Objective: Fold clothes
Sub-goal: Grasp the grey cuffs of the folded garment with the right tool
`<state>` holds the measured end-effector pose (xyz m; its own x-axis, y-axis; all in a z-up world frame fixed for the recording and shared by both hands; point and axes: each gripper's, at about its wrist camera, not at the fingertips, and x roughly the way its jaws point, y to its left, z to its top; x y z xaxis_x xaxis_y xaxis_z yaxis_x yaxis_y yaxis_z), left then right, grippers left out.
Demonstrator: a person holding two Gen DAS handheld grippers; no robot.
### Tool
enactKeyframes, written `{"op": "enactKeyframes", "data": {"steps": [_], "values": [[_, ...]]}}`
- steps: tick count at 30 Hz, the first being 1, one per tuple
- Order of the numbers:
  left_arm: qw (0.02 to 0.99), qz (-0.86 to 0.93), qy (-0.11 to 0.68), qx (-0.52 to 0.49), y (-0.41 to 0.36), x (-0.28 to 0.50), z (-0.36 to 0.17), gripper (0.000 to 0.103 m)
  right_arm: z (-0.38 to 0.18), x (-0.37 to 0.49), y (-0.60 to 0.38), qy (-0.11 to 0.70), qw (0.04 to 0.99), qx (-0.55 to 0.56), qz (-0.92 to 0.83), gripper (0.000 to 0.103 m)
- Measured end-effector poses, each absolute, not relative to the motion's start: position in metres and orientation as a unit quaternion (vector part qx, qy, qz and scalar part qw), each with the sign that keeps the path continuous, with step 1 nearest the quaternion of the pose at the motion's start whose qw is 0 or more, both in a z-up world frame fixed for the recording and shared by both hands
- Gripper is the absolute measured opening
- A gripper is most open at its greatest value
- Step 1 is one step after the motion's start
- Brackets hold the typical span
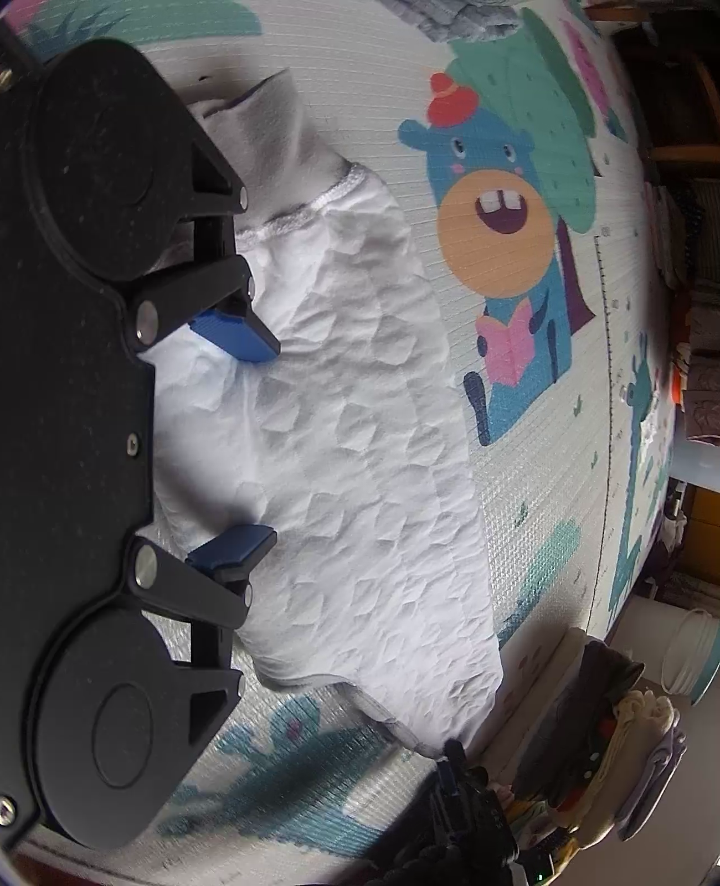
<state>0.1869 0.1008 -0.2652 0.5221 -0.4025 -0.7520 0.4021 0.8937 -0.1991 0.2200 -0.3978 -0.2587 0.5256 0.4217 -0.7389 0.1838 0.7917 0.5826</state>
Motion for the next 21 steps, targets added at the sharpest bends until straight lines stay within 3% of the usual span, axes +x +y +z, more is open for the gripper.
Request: {"op": "enactKeyframes", "data": {"steps": [8,11,13,21], "values": [[0.851,-0.275,0.447,-0.025,0.072,0.17,-0.264,0.064,-0.236,0.223,-0.422,0.494,0.831,0.251,0.055,0.022],[0.851,-0.273,0.448,-0.026,0.074,0.171,-0.264,0.064,-0.254,0.215,-0.433,0.496,0.814,0.303,0.028,0.035],[0.85,-0.274,0.448,-0.021,0.076,0.172,-0.263,0.064,-0.264,0.205,-0.439,0.49,0.796,0.354,0.01,0.058],[0.852,-0.271,0.444,-0.054,0.088,0.167,-0.259,0.064,-0.286,0.189,-0.439,0.475,0.759,0.445,0.017,0.059]]}}
